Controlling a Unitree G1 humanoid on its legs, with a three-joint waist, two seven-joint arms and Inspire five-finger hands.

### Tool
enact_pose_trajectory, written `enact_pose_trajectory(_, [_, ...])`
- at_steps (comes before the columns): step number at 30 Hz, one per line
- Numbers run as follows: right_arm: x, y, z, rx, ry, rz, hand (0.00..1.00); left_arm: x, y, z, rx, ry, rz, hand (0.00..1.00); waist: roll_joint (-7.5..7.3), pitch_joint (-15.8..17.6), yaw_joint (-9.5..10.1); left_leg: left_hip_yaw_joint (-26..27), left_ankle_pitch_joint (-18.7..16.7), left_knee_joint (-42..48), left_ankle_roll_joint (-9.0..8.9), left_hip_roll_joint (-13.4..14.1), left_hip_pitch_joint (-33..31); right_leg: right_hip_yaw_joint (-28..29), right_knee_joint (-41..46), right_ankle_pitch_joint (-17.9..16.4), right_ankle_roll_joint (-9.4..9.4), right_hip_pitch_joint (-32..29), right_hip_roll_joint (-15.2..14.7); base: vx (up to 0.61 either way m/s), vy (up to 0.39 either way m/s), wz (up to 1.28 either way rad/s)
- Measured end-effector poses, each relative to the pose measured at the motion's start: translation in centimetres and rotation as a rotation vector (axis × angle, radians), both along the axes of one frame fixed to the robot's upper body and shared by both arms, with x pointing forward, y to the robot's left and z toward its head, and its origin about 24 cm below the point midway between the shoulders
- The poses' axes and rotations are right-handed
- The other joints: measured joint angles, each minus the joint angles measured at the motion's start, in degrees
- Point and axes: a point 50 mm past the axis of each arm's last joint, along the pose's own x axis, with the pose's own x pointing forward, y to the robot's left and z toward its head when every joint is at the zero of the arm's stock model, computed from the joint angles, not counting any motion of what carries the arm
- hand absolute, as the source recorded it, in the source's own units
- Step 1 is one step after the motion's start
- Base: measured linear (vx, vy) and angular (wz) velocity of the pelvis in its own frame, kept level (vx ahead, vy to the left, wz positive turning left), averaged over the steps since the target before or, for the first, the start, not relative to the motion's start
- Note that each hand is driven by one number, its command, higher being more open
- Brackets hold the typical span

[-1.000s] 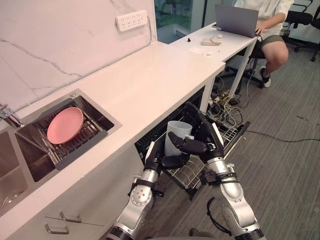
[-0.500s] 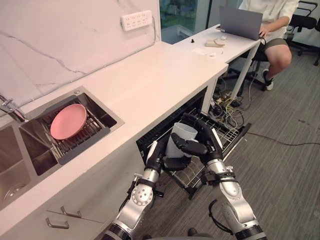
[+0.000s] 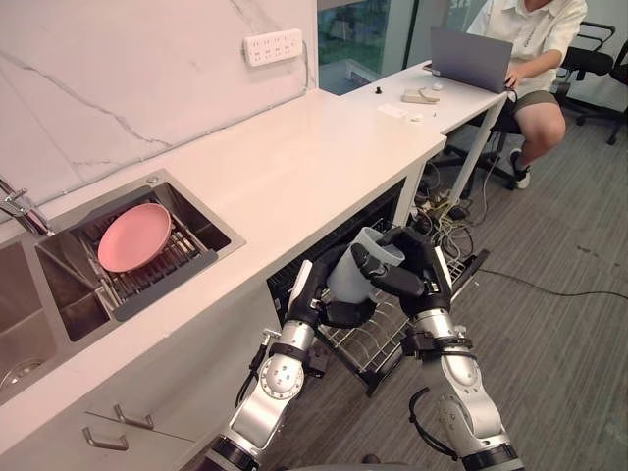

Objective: Walk over to the sink, pick up the cup, carry it to the dishwasher, place the cup inside the dishwasher, then close the dishwasher door

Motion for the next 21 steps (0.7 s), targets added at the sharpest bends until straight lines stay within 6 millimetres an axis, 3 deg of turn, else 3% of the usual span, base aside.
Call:
enact_pose_trajectory(6, [0.0,-0.7,0.1,-0.055,-0.002,-0.089,0.30,-0.3,0.2,0.5,-0.049,-0.010,0.028,0.90,-0.10,0.0,0.20,0.2,0.0,-0.3,-0.05,0.1,0.4,0.1,-1.3,0.5,0.01,0.8,0.2,0.00,0.000,-0.01])
enact_pose_trajectory(13, [-0.2,-2.9,0.1,-0.243,0.018,-0.205,0.30,0.0,2.1,1.8,-0.170,-0.075,0.119,0.90,-0.42,0.2,1.21,-0.4,-0.1,-0.6,-0.09,0.1,0.1,-0.5,-2.3,0.6,0.01,1.2,0.2,0.01,-0.004,0.04])
enact_pose_trajectory(16, [-0.2,-3.5,0.0,-0.315,0.027,-0.198,0.30,-0.6,2.4,0.8,-0.195,-0.026,0.105,0.90,-0.62,0.4,1.25,-1.3,-0.1,-0.6,-0.09,0.0,-0.6,-1.4,-2.7,0.6,0.03,1.1,0.0,0.02,-0.007,0.14])
enact_pose_trajectory(21, [0.6,-4.8,-2.2,-0.483,0.140,-0.156,0.30,-2.5,2.9,-3.5,-0.122,0.156,0.045,0.90,-0.72,1.6,1.50,-3.0,0.4,-0.5,0.12,-0.1,-2.3,-3.2,-2.9,0.6,0.04,0.5,-0.7,0.00,0.000,0.20])
